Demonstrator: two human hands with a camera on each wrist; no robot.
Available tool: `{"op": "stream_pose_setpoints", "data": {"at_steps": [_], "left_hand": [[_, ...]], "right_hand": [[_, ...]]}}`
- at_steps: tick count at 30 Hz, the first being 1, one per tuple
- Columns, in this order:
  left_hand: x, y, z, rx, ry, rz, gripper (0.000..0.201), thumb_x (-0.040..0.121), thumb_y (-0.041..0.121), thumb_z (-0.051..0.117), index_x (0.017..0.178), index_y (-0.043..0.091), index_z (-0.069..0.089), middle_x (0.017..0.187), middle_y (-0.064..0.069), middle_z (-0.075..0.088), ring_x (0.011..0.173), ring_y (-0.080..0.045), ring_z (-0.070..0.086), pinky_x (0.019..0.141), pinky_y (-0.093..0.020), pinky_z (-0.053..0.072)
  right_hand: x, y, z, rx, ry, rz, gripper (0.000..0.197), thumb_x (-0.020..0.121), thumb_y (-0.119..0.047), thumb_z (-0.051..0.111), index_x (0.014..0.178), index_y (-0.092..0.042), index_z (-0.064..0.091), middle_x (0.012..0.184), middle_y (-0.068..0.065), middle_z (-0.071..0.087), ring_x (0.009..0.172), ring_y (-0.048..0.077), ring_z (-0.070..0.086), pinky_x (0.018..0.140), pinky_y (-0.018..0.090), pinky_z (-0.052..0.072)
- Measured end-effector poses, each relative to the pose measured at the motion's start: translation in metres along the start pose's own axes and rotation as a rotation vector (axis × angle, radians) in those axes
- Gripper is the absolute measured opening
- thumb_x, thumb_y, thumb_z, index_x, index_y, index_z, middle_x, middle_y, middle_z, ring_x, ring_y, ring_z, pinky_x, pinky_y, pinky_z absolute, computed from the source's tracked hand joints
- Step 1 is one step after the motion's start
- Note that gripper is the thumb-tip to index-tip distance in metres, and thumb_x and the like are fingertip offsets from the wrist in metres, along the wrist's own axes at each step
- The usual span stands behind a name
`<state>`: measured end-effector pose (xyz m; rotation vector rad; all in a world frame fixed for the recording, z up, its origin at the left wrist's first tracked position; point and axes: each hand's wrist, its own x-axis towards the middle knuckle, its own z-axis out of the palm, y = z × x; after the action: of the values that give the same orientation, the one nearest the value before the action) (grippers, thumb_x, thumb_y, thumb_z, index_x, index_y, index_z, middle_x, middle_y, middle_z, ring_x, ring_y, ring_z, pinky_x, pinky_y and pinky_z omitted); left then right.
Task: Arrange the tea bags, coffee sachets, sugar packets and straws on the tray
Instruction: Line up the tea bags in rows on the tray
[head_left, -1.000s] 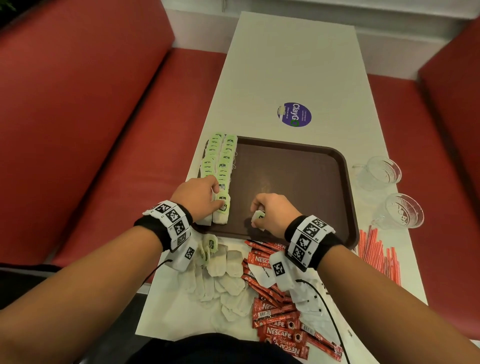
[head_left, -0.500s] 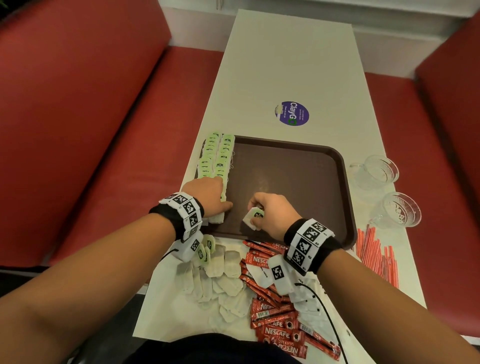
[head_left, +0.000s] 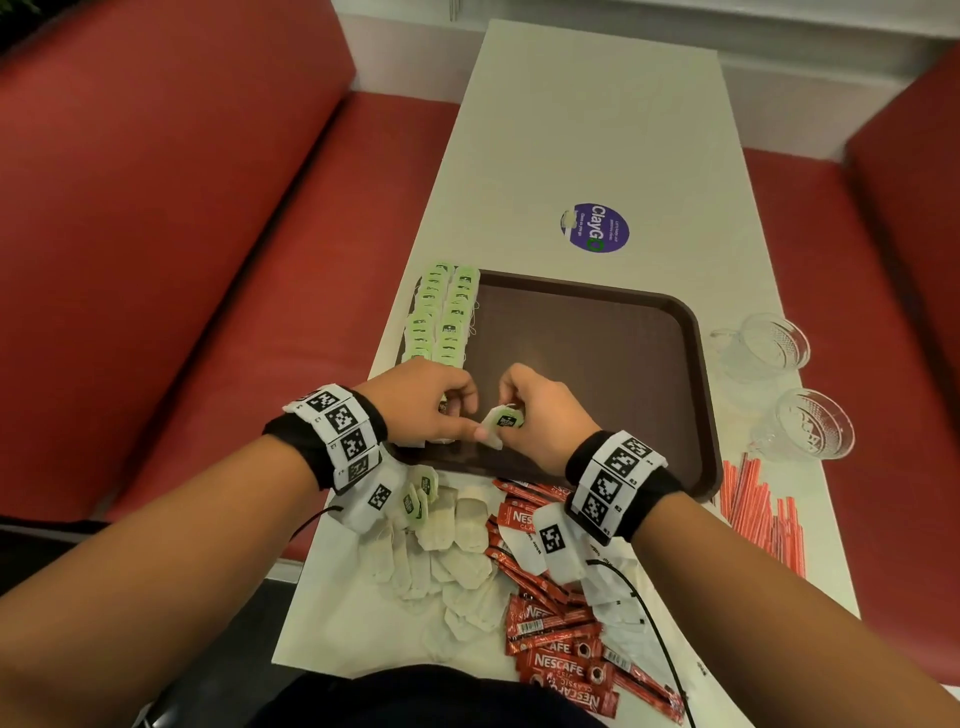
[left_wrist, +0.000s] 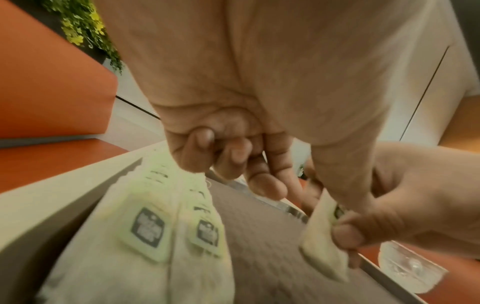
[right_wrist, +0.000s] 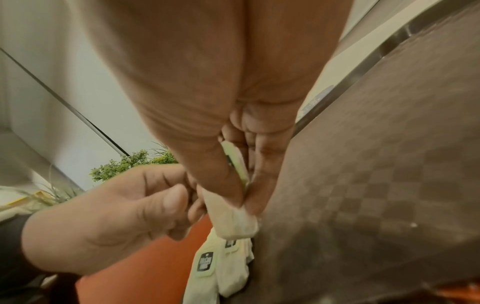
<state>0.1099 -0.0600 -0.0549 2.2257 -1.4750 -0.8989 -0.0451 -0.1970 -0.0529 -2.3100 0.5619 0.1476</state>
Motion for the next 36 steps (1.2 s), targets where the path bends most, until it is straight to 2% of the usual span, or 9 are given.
{"op": "stream_pose_setpoints", "data": {"at_steps": [4,9,11,17,20,23,26,30,36], "left_hand": [[-0.004,0.006,0.003,0.020,0.105,0.105,0.019,0.088,0.044,0.070,0.094,0.027,0.069,0.083,0.016,0.063,0.075,0.001,0.054,0.066,-0.019,0.038],[-0.013,-0.002,-0.001,-0.074,0.193,0.008,0.009,0.090,0.031,0.072,0.089,0.023,0.069,0.073,0.017,0.063,0.060,0.001,0.051,0.061,-0.018,0.040],[-0.016,-0.011,0.001,-0.056,0.187,-0.086,0.010,0.089,0.033,0.073,0.089,0.024,0.068,0.080,0.012,0.066,0.070,-0.005,0.057,0.068,-0.026,0.047],[-0.019,-0.029,0.016,0.028,0.100,-0.237,0.029,0.087,0.032,0.074,0.113,0.024,0.065,0.082,0.013,0.065,0.074,-0.003,0.056,0.062,-0.019,0.039],[-0.019,-0.032,0.018,-0.033,0.182,-0.282,0.030,0.081,0.029,0.080,0.106,0.023,0.064,0.078,0.009,0.068,0.069,-0.002,0.058,0.065,-0.021,0.044],[-0.018,-0.033,0.018,-0.110,0.196,-0.344,0.034,0.074,0.026,0.086,0.097,0.024,0.061,0.073,0.007,0.071,0.070,-0.008,0.066,0.074,-0.030,0.054],[-0.016,-0.029,0.020,-0.068,0.172,-0.366,0.035,0.072,0.028,0.087,0.094,0.025,0.059,0.074,0.009,0.068,0.070,-0.007,0.062,0.068,-0.026,0.050],[-0.012,-0.025,0.023,0.031,0.191,-0.380,0.033,0.074,0.034,0.084,0.088,0.029,0.054,0.077,0.009,0.069,0.079,-0.013,0.064,0.076,-0.032,0.053],[-0.012,-0.013,0.023,0.293,0.165,-0.394,0.040,0.076,0.060,0.073,0.078,0.028,0.049,0.078,0.007,0.059,0.077,-0.019,0.059,0.065,-0.030,0.046]], "right_hand": [[0.001,-0.008,0.004,0.086,0.026,-0.071,0.038,0.080,-0.016,0.076,0.091,-0.018,0.039,0.081,0.002,0.061,0.066,0.019,0.058,0.060,0.035,0.049],[0.003,-0.012,0.008,0.120,0.044,-0.069,0.048,0.076,-0.015,0.081,0.101,-0.019,0.039,0.085,0.001,0.061,0.069,0.018,0.061,0.064,0.034,0.053],[0.001,-0.009,0.010,0.058,-0.010,-0.044,0.049,0.074,-0.025,0.083,0.101,-0.024,0.043,0.088,-0.004,0.059,0.076,0.017,0.061,0.070,0.036,0.055],[-0.013,-0.009,0.017,-0.250,-0.346,-0.121,0.030,0.080,-0.038,0.079,0.100,-0.022,0.064,0.086,-0.009,0.064,0.079,0.012,0.061,0.077,0.035,0.055],[-0.018,-0.011,0.022,-0.367,-0.399,-0.122,0.033,0.078,-0.047,0.077,0.100,-0.024,0.068,0.076,-0.014,0.058,0.074,0.011,0.058,0.074,0.032,0.054],[-0.020,-0.014,0.025,-0.447,-0.456,-0.112,0.043,0.072,-0.058,0.077,0.103,-0.027,0.072,0.084,-0.010,0.063,0.080,0.015,0.062,0.074,0.032,0.055],[-0.022,-0.017,0.030,-0.509,-0.526,-0.125,0.053,0.068,-0.060,0.080,0.110,-0.028,0.072,0.086,-0.009,0.064,0.080,0.017,0.062,0.072,0.030,0.052],[-0.028,-0.018,0.038,-0.601,-0.547,-0.148,0.059,0.068,-0.061,0.080,0.114,-0.027,0.068,0.084,-0.008,0.064,0.080,0.018,0.060,0.070,0.030,0.051],[-0.032,-0.017,0.042,-0.596,-0.546,-0.169,0.041,0.079,-0.053,0.072,0.110,-0.027,0.070,0.097,-0.004,0.071,0.080,0.019,0.061,0.074,0.032,0.055]]}}
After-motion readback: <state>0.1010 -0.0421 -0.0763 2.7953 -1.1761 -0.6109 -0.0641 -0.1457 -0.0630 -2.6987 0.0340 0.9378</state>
